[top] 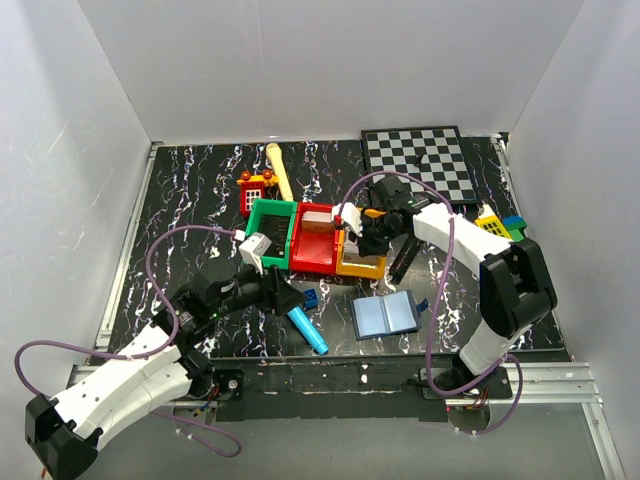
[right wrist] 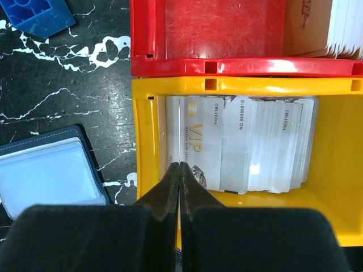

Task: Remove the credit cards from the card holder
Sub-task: Place the credit card in the storage box.

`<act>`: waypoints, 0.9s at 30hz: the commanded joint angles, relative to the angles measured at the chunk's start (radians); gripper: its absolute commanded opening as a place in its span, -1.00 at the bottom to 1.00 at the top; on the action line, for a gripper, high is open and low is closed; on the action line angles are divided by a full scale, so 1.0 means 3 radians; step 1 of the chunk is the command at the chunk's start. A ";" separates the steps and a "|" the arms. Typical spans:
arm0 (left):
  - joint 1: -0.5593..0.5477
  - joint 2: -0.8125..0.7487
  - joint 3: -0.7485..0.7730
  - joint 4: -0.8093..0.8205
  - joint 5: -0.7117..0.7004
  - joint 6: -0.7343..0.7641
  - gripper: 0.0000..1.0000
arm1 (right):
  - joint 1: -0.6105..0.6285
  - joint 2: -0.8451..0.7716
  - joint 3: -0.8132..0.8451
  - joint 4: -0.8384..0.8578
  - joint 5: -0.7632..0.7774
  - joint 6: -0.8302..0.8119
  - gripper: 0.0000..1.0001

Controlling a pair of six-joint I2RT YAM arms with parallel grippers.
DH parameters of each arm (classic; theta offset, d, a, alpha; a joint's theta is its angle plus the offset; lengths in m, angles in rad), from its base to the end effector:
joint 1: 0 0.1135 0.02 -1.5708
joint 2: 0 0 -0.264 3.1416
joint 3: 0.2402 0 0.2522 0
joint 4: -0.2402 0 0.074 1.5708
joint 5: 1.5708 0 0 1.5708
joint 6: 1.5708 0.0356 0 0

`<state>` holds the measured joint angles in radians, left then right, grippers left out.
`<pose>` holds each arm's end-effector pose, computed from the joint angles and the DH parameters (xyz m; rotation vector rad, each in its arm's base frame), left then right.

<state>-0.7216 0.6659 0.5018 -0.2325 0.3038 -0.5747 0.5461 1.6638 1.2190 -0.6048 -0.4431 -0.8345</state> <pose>0.1157 -0.1160 0.2541 0.3711 2.0995 -1.1108 0.2863 0.1919 0.2331 -1.7271 1.8528 0.4667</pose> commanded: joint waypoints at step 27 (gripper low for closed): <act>0.0022 0.0046 -0.0062 0.0059 0.0102 -0.0053 0.04 | 0.0123 0.0416 0.0170 -0.0004 0.0464 0.0138 -0.97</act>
<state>-0.7216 0.6884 0.4961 -0.2314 0.3260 -0.5873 0.5705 1.7538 1.2461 -0.6239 -0.3637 -0.8085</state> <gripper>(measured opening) 0.519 0.022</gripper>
